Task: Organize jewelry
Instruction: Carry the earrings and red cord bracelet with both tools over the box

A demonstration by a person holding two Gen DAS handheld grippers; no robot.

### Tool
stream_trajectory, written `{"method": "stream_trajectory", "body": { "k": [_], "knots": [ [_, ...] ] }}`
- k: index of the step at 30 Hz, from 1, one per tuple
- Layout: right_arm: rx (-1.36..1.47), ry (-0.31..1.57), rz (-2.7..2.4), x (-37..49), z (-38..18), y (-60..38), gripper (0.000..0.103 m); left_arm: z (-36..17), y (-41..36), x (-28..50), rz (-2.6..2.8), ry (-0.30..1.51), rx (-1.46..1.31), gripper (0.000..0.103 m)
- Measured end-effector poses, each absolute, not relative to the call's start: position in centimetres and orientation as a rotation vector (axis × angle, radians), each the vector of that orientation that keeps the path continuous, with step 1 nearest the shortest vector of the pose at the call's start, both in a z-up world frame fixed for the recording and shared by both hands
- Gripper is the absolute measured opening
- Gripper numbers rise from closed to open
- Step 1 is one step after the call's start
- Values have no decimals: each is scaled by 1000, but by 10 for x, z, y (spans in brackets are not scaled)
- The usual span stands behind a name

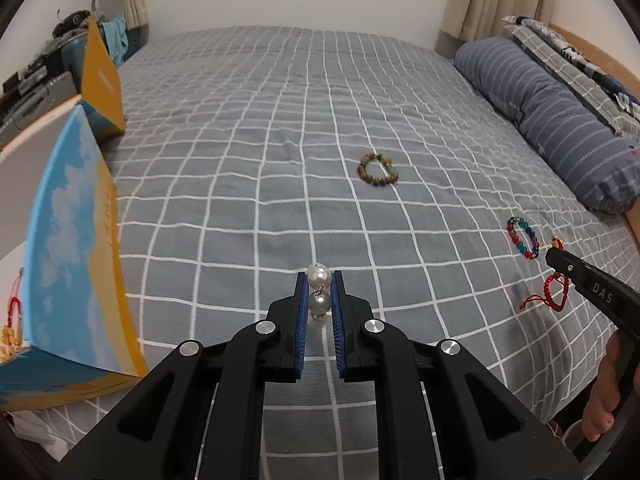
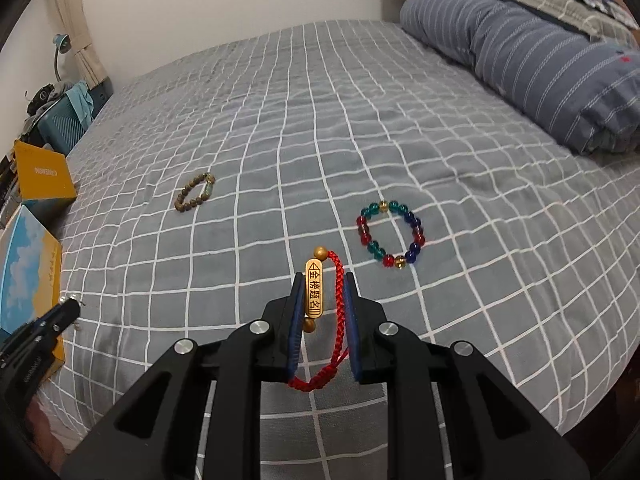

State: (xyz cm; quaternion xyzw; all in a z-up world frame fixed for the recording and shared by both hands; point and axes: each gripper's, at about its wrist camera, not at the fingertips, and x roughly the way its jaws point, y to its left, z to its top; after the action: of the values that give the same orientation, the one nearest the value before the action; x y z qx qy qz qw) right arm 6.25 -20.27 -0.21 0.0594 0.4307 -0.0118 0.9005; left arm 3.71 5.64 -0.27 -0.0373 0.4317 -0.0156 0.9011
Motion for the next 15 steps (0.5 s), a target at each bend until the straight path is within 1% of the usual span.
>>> {"method": "stream_trajectory", "body": {
  "k": [15],
  "knots": [
    [70, 844, -5, 50, 17, -181, 18, 27, 90, 22, 27, 833, -89, 11]
  ]
}}
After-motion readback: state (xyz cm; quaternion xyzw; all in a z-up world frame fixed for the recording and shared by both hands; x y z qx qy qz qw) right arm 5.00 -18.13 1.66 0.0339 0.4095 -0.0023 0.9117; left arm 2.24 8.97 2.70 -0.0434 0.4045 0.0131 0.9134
